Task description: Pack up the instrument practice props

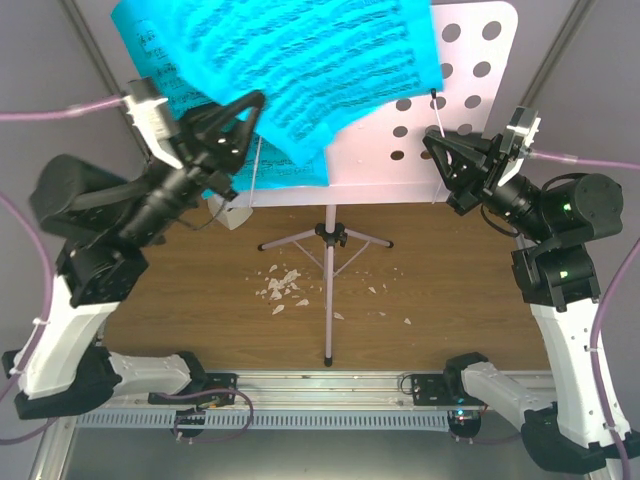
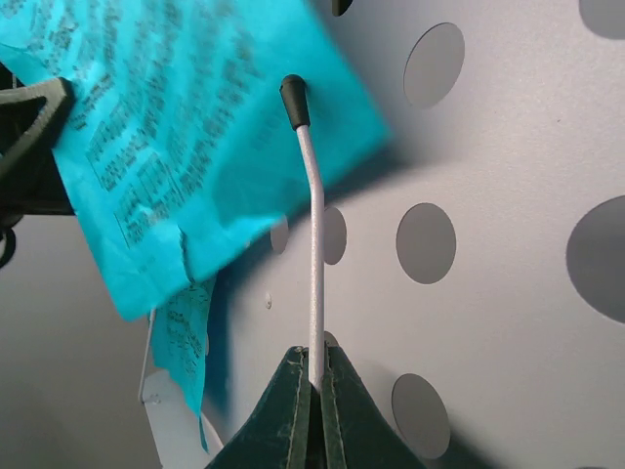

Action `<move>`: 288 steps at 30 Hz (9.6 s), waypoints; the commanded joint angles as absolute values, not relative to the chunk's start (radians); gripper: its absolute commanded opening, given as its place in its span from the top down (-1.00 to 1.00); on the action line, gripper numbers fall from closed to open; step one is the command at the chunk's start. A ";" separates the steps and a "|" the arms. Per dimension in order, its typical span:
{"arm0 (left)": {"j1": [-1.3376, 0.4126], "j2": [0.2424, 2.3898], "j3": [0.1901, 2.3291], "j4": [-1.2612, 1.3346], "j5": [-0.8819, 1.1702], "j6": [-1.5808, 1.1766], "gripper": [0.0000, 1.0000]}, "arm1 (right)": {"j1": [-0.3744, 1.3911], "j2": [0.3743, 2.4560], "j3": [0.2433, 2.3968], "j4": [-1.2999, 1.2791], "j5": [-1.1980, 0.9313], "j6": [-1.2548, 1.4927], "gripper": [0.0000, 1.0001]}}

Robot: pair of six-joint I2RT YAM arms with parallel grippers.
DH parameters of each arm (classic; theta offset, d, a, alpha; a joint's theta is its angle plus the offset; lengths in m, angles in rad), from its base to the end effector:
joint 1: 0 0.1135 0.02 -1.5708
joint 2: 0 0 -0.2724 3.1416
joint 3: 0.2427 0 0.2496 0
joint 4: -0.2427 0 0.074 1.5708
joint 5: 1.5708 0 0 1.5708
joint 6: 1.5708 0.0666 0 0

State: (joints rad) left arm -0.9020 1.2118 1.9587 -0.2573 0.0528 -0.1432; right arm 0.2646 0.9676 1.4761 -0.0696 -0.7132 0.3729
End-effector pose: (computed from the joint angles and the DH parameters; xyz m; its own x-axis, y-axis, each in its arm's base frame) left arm 0.1122 -0.1476 0.6432 0.1727 -0.4483 -0.8770 0.8457 0.5240 -0.1014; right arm 0.1435 0.0840 0.5610 0.1017 0.3130 -0.9443 -0.8660 0.4951 0.0709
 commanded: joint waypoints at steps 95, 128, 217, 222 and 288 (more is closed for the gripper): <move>-0.022 0.809 0.666 -0.351 0.396 -0.483 1.00 | 0.272 0.728 1.143 -0.179 -0.420 0.227 -0.96; 0.646 0.843 0.413 -0.279 0.722 -0.540 1.00 | 0.272 0.589 1.048 -0.152 -0.326 0.180 -0.99; 0.041 0.846 1.703 -0.705 0.797 -0.287 0.00 | 0.767 0.742 0.991 -0.270 -0.308 0.362 -0.56; 0.052 0.875 1.745 -0.729 0.816 -0.263 0.01 | 1.077 0.892 1.114 -0.250 -0.095 0.279 -0.60; -0.729 1.178 1.927 -0.728 0.148 -0.176 0.18 | 0.923 1.258 1.652 -0.200 -0.066 0.346 -0.04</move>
State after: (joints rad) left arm -0.7074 1.1900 1.9007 -0.8124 0.1974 -0.1871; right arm 0.9310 1.2438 1.6390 -0.2394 -0.0731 0.3557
